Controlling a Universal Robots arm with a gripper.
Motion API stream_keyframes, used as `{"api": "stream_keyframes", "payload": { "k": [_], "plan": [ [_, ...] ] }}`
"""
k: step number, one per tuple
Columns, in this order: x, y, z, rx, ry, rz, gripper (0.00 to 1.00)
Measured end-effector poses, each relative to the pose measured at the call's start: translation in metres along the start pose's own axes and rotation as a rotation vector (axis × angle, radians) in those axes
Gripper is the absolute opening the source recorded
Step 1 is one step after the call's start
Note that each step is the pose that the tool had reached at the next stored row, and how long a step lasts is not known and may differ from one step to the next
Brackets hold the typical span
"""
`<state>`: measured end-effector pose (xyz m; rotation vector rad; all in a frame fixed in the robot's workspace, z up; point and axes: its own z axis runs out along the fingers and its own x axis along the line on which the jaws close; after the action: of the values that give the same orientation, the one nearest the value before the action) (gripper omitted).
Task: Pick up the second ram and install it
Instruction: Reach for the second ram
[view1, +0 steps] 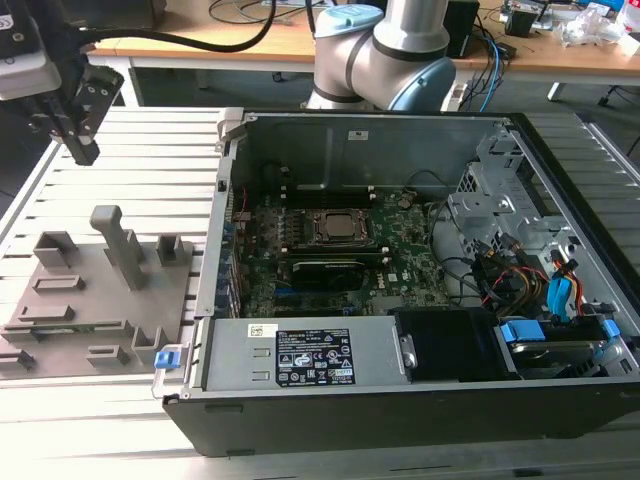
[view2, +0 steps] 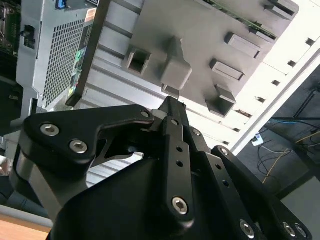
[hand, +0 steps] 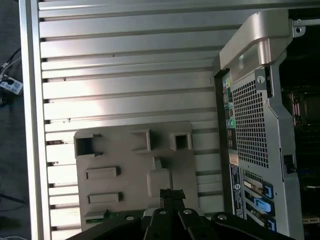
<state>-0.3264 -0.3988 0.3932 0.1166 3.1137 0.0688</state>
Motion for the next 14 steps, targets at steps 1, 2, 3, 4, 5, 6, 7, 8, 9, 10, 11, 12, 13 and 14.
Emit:
{"api": "stream_keyframes", "payload": {
  "k": [1, 2, 3, 4, 5, 6, 7, 8, 9, 10, 11, 12, 13, 14],
  "plan": [
    [0.0051, -0.0004, -0.0001, 0.0000, 0.0000, 0.000, 0.11],
    [0.0086, -0.0006, -0.0002, 0.0000, 0.0000, 0.000, 0.11],
    [0.0120, -0.0009, -0.0003, 0.0000, 0.0000, 0.000, 0.11],
    [0.0160, -0.0012, -0.0003, 0.0000, 0.0000, 0.000, 0.11],
    [0.0212, -0.0016, -0.0004, -0.0001, -0.0001, 0.000, 0.11],
    [0.0234, -0.0017, -0.0005, -0.0001, 0.0000, 0.000, 0.11],
    [0.0253, -0.0019, -0.0005, -0.0001, -0.0001, 0.000, 0.11],
    [0.0285, -0.0021, -0.0006, 0.0000, 0.0000, 0.000, 0.11],
    [0.0321, -0.0024, -0.0007, -0.0001, 0.0000, 0.000, 0.11],
    [0.0358, -0.0026, -0.0008, 0.0000, 0.0000, 0.000, 0.11],
    [0.0399, -0.0030, -0.0008, 0.0000, -0.0001, 0.000, 0.11],
    [0.0421, -0.0032, -0.0009, 0.0000, 0.0000, 0.000, 0.11],
    [0.0436, -0.0033, -0.0009, 0.0000, 0.0000, 0.000, 0.11],
    [0.0464, -0.0035, -0.0010, 0.0000, 0.0000, 0.000, 0.11]
  ]
}}
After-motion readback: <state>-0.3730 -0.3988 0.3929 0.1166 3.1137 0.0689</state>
